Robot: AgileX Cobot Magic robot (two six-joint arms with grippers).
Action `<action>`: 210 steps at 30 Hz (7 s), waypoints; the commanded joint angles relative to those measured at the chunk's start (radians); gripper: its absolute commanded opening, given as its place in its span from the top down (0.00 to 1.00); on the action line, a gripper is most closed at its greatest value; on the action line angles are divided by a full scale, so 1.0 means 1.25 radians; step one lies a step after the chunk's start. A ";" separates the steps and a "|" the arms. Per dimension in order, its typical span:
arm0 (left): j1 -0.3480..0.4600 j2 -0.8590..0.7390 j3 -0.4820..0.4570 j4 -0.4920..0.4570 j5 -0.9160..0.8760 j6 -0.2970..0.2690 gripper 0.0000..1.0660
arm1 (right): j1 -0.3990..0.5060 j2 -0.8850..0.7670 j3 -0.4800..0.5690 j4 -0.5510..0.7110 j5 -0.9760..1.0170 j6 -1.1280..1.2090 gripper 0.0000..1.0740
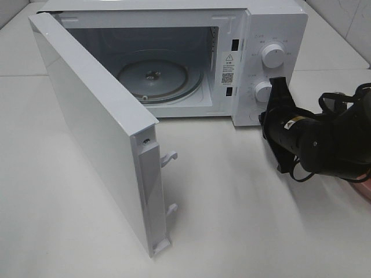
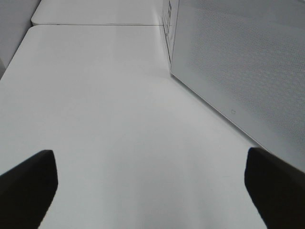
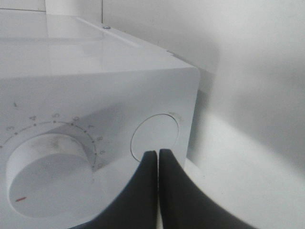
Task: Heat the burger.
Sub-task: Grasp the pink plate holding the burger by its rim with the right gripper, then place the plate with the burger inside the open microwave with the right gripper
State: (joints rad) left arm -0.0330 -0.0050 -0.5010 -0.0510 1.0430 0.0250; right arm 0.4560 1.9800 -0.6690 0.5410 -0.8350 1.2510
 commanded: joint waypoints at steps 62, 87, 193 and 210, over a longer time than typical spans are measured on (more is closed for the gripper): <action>0.000 -0.013 0.002 -0.006 -0.006 0.002 0.06 | -0.307 -0.171 -0.200 -0.418 1.150 -1.125 0.07; 0.000 -0.013 0.002 -0.006 -0.006 0.002 0.06 | -0.325 -0.051 -0.200 -0.389 1.109 -1.146 0.07; 0.000 -0.013 0.002 -0.006 -0.006 0.002 0.06 | 0.320 -0.526 -0.003 -0.664 1.202 -1.537 1.00; 0.000 -0.013 0.002 -0.006 -0.006 0.002 0.06 | 0.316 -0.515 -0.003 -0.730 1.092 -1.645 1.00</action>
State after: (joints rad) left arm -0.0330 -0.0050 -0.5010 -0.0510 1.0430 0.0250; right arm 0.8550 1.3410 -0.6680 -0.3340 0.5860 -0.7700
